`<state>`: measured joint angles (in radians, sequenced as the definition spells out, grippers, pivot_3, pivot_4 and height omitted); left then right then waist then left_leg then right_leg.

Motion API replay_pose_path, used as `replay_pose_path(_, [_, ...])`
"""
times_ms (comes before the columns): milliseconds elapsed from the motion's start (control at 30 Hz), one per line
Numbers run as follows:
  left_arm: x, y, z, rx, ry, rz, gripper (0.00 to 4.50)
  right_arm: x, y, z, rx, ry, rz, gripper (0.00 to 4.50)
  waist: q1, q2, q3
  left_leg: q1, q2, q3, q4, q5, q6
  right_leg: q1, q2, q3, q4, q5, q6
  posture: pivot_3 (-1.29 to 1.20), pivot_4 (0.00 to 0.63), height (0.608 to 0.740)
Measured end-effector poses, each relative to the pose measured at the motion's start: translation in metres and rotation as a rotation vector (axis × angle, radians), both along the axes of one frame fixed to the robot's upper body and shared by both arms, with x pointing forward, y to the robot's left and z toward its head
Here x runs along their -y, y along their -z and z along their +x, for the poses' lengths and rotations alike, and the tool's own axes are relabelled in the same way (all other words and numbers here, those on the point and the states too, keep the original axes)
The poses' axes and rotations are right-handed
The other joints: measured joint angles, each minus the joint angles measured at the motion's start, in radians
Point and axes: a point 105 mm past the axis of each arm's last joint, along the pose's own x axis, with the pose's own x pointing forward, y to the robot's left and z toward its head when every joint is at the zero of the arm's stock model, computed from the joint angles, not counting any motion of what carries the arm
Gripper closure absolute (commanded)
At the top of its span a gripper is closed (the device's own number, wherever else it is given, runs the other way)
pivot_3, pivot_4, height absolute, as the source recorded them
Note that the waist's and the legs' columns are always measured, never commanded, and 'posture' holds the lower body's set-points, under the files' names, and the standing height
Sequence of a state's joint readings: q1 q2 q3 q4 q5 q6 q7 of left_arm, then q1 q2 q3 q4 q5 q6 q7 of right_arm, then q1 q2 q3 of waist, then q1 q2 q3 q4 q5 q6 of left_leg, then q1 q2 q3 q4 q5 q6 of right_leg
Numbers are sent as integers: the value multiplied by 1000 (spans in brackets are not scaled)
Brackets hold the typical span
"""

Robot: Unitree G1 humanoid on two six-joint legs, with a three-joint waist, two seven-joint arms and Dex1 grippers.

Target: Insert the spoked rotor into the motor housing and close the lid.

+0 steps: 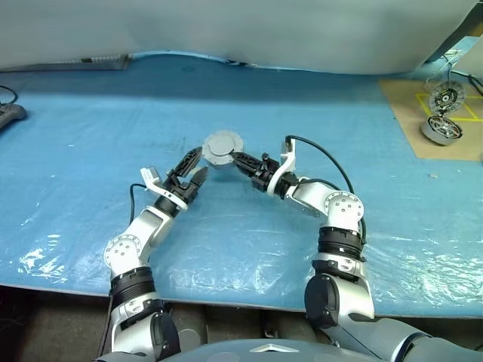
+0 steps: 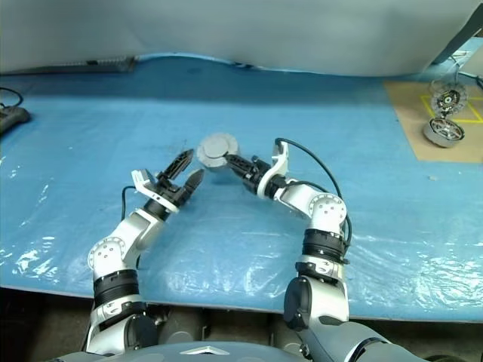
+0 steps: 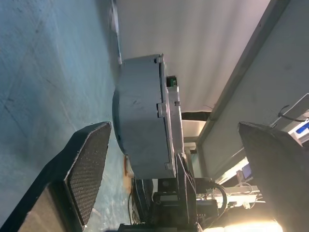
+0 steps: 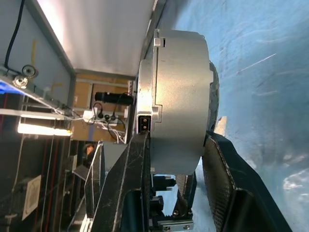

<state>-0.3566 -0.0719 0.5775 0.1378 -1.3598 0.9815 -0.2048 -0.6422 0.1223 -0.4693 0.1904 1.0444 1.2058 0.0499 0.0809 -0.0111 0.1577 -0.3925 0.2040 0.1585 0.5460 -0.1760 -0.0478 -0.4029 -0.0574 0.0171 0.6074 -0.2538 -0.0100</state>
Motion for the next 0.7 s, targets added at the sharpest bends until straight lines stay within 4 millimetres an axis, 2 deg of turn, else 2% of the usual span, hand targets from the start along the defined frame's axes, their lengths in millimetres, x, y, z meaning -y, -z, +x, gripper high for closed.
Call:
replay_pose_path(167, [5,1,1,-7,13,-10,0,-3,-6,-5,12,-15,14,3356,6,0,0,0,0,-2,1,0,0,2,0,-2,0,0,0,0,150,740])
replay_pose_path(500, [6,-2,2,25,22,-70,0,-11,2,-22,-21,-55,12,3356,15,0,0,-3,0,-8,6,0,0,3,-1,-7,1,0,0,0,150,740])
replay_pose_path(700, [10,11,1,-16,60,-84,1973,-15,8,-27,-45,-71,16,3356,15,0,0,-3,0,-10,9,0,0,6,-2,-14,2,0,0,0,150,740])
